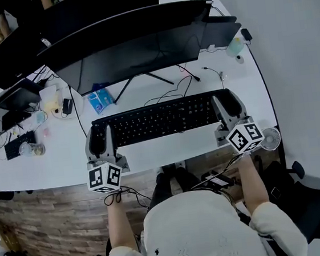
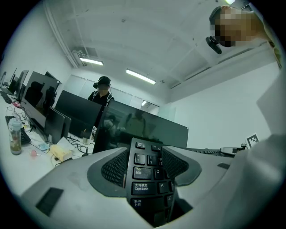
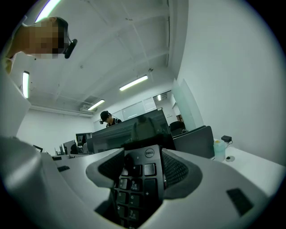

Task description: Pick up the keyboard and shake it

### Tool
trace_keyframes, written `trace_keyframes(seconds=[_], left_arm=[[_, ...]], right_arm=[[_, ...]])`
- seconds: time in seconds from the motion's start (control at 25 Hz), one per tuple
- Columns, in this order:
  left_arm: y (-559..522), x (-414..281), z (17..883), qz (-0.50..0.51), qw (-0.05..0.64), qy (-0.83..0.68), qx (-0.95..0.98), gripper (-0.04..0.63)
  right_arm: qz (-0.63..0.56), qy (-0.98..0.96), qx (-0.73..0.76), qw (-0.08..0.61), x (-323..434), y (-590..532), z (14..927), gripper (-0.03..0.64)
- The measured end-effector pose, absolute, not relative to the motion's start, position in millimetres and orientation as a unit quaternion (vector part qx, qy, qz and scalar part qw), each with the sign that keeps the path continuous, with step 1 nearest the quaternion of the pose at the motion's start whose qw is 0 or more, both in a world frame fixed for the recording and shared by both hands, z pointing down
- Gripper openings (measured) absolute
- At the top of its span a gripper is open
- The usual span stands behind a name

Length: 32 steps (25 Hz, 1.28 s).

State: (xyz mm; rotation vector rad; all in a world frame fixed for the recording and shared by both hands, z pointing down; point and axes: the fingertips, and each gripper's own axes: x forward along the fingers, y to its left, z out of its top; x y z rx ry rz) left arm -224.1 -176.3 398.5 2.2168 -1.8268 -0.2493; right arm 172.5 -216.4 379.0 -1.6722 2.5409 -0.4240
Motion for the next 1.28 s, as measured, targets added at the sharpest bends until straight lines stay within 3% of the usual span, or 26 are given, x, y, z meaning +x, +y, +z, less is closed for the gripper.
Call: trace_keyframes(seconds=[1.28], left_arm=[[-147, -219, 506, -0.014, 0.234, -0.630, 0.740, 0.230]], right_arm=[[-0.242, 0.800, -0.547, -0.048, 177, -192, 485, 0.249]])
